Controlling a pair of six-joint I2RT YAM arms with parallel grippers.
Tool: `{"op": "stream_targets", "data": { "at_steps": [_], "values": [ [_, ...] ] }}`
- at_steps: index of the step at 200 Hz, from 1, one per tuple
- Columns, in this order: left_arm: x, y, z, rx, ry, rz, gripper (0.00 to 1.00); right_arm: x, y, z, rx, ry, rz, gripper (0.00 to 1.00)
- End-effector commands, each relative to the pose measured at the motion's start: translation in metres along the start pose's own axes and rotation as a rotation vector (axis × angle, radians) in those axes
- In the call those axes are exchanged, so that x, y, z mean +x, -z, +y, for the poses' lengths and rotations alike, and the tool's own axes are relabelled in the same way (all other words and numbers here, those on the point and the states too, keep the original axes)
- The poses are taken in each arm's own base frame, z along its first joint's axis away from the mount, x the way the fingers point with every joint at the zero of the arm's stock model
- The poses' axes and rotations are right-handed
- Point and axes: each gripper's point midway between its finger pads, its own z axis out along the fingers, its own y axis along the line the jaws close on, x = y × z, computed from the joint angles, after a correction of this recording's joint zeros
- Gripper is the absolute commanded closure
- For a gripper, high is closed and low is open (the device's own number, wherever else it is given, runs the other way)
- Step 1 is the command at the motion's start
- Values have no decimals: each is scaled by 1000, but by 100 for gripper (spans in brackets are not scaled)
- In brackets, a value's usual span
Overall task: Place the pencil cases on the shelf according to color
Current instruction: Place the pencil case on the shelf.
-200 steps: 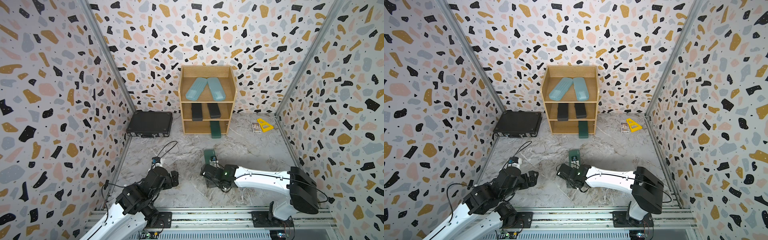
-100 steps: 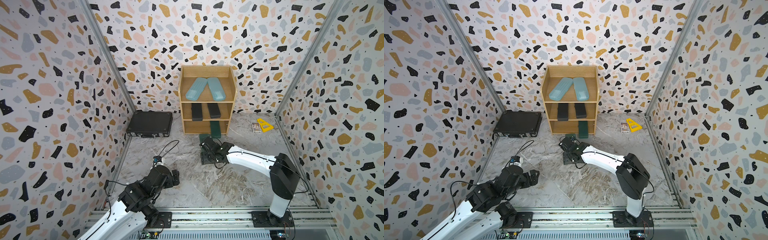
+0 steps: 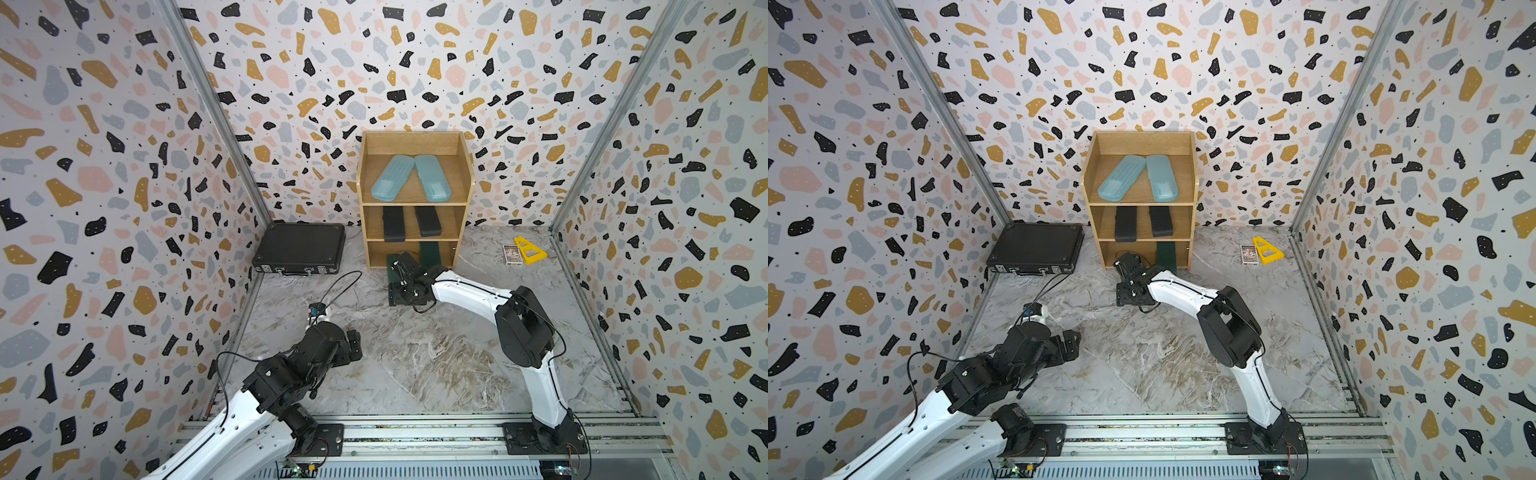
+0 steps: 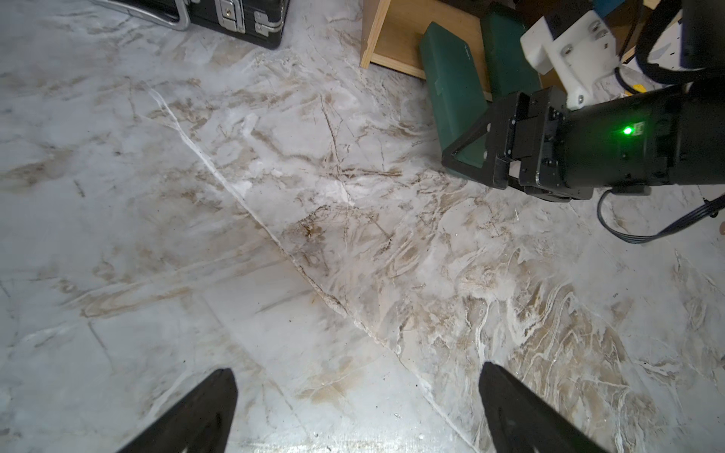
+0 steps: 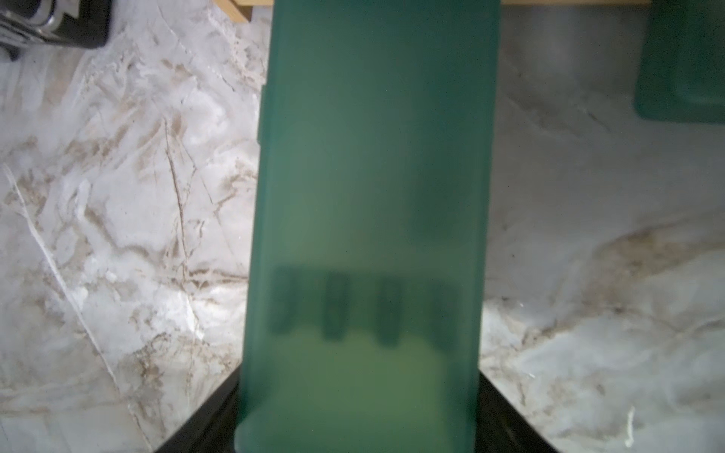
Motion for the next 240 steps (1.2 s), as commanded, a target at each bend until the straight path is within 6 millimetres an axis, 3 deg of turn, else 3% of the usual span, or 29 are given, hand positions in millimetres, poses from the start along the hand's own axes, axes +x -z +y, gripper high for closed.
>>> {"op": "stream_targets", "data": {
  "at_steps": [1,86,118,146,183,240],
  "values": [
    [-20,6,3,-10,16,-66,0,-29,13,9,-37,-36,-66,79],
    [-43,-9,0,50,113,-18,0,-49,-13,-9,-24,-128,-34,74],
    [-66,-14,-3,50,141,-25,0,-50,-22,-17,-10,-155,-27,74],
    [-81,-29,-6,58,182,-11,0,-53,-27,-20,-10,-173,-27,73],
    [-85,-47,-4,47,199,9,0,-61,-28,-20,-4,-170,-29,73],
    [-88,-54,-1,50,194,10,0,-66,-27,-25,43,-118,-21,66]
  ]
}}
